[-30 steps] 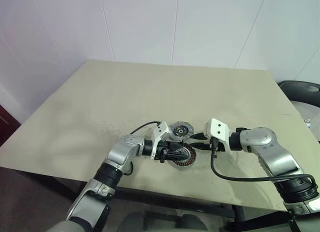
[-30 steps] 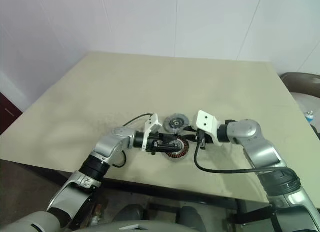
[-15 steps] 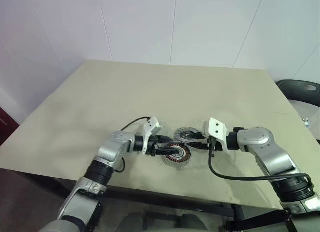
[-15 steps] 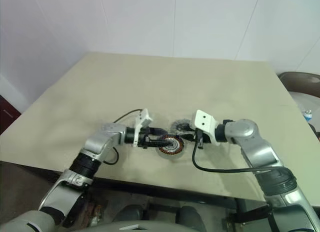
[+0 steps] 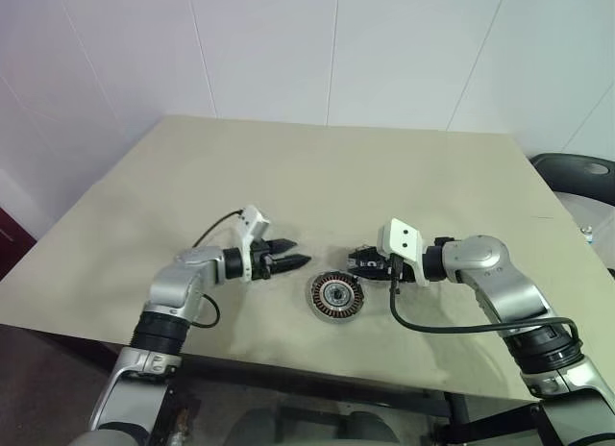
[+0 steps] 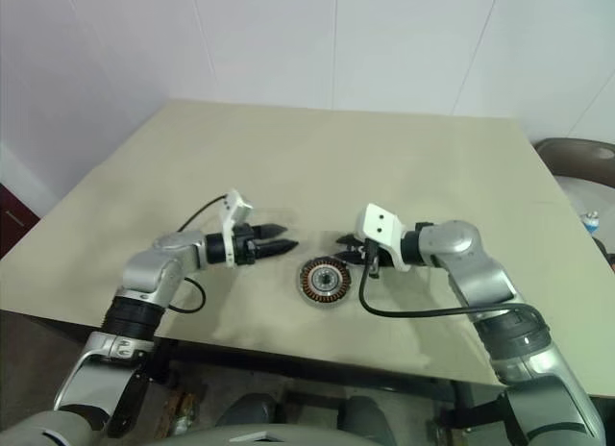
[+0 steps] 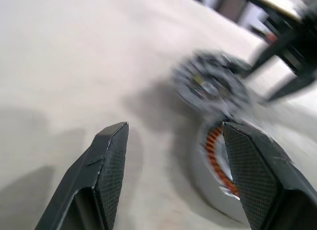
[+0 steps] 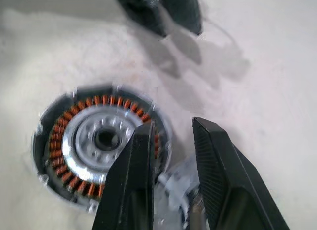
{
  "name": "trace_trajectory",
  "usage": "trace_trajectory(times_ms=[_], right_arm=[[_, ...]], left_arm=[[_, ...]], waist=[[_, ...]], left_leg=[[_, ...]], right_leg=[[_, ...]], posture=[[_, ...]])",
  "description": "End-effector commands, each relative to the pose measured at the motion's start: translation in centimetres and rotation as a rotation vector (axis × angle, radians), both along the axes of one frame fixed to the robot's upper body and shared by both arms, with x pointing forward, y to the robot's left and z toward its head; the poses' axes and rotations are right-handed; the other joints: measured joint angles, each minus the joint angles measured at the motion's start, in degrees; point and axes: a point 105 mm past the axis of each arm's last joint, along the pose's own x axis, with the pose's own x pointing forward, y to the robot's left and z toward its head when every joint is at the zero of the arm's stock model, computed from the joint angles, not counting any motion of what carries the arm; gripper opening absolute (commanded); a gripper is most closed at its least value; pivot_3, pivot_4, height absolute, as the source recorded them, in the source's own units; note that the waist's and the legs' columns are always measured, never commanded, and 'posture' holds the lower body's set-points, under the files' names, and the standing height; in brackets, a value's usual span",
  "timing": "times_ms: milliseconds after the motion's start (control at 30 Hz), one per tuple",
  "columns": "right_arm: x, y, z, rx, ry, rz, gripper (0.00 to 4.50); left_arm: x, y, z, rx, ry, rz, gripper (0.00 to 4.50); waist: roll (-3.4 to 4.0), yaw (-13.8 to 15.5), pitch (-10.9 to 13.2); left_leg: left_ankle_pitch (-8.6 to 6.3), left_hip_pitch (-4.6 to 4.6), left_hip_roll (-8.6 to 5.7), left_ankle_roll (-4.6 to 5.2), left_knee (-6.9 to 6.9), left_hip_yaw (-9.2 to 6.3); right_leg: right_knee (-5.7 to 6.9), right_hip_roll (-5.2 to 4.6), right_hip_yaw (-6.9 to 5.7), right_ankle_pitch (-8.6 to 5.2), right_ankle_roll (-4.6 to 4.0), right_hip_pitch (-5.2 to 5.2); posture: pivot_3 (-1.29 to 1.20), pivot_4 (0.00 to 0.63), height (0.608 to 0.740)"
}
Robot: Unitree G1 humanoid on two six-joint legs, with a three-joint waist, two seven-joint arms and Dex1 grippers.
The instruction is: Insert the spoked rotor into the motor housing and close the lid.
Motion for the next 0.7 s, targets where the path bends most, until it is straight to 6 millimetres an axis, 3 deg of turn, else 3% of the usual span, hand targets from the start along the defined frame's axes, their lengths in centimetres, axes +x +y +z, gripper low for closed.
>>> trace_trajectory(times_ms=[33,100,233,333,467,700], right_arm=[[-0.1,1.3,2.7,0.096,0.016,0.043,1.28],[-0.4,1.7,2.7,0.099,0.045,0.068,1.28],[-1.5,1.7,0.9,0.031,0.089,0.134,0.05],[-1.7,1.7,0.1,0.024,0.137,0.13,0.02],[-1.9,0.7,-2.4,-0.085,0.14,0.133,0.02],[-1.8,0.7,-3.4,-0.122,0.12,0.149,0.02]], left_arm=[[0.8,1.3,2.1,-0.036,-0.069,0.065,3.21],[1.1,2.1,2.1,-0.035,-0.07,0.101,3.21],[0.9,3.4,2.3,-0.047,-0.072,0.153,3.25],[0.5,3.7,2.4,-0.049,-0.073,0.159,3.25],[0.0,5.0,0.9,-0.019,-0.041,0.209,3.25],[-0.1,5.0,0.7,-0.019,-0.041,0.232,3.25]], waist=[[0.0,0.0,0.0],[-0.02,0.2,0.0],[-0.02,0.1,0.0],[-0.02,0.0,0.0],[-0.01,0.1,0.0],[-0.02,0.1,0.0]], left_leg=[[0.0,-0.01,0.0,0.0,0.0,0.0],[0.0,-0.03,-0.03,0.0,0.0,0.0],[-0.01,-0.04,-0.07,-0.01,0.0,0.01],[-0.01,-0.05,-0.07,-0.01,-0.02,0.01],[-0.01,-0.03,-0.06,-0.02,-0.02,0.01],[-0.01,-0.05,-0.07,-0.02,-0.02,0.01]], right_leg=[[0.0,0.0,0.0,0.0,0.0,0.0],[0.0,-0.06,0.0,0.0,0.0,-0.01],[-0.03,-0.14,0.0,0.01,0.0,-0.01],[-0.03,-0.15,0.01,0.0,0.0,-0.04],[-0.02,-0.18,0.01,0.01,-0.02,-0.03],[-0.02,-0.2,0.01,0.02,-0.05,-0.06]], posture=[[0.0,0.0,0.74],[0.0,0.0,0.74],[0.0,0.0,0.74],[0.0,0.0,0.74],[0.0,0.0,0.74],[0.0,0.0,0.74]])
